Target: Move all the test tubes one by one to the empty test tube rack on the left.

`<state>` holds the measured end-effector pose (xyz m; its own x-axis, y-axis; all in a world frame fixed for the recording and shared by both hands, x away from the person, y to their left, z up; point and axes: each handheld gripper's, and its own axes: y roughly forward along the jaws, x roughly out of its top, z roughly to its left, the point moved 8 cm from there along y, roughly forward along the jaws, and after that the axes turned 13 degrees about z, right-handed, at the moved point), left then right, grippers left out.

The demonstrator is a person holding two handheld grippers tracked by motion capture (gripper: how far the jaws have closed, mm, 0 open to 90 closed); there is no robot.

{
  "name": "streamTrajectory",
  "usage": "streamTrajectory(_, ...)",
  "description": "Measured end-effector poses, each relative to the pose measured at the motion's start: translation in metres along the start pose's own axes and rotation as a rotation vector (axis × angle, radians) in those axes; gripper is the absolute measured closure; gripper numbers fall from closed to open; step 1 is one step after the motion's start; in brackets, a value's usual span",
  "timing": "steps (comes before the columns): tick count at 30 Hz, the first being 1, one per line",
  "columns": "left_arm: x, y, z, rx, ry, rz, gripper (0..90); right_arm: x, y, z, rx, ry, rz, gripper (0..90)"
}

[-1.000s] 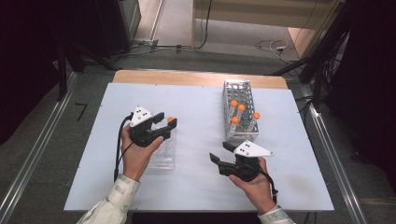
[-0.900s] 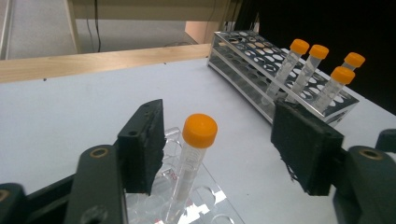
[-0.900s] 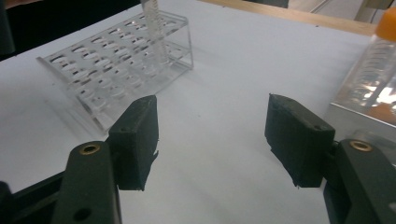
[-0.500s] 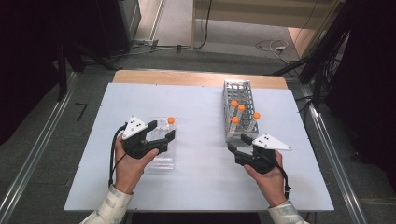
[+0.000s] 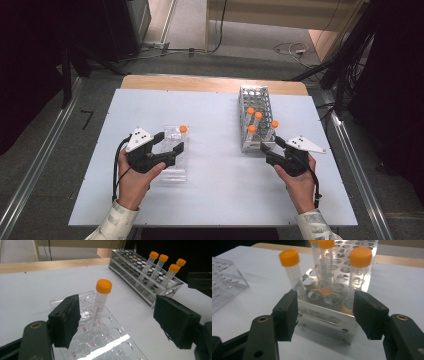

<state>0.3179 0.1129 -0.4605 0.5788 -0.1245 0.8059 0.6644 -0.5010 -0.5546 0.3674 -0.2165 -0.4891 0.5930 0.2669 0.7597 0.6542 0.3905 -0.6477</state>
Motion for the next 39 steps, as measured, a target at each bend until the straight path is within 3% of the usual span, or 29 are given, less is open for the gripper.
streamTrajectory(7,-0.001,-0.003,0.003,0.003,-0.008,-0.003,20.8,0.006,0.006,-0.019,-0.047,0.019,-0.005,36.0)
streamTrajectory(20,-0.002,-0.002,0.002,-0.003,-0.009,-0.002,20.9,0.015,0.021,-0.028,-0.069,0.019,-0.006,38.6)
streamTrajectory(26,-0.002,-0.002,0.002,-0.005,-0.01,-0.002,21.0,0.019,0.029,-0.035,-0.09,0.024,0.0,47.6)
streamTrajectory(39,-0.002,-0.002,0.002,-0.007,-0.011,-0.003,21.0,0.023,0.036,-0.035,-0.086,0.005,-0.001,64.9)
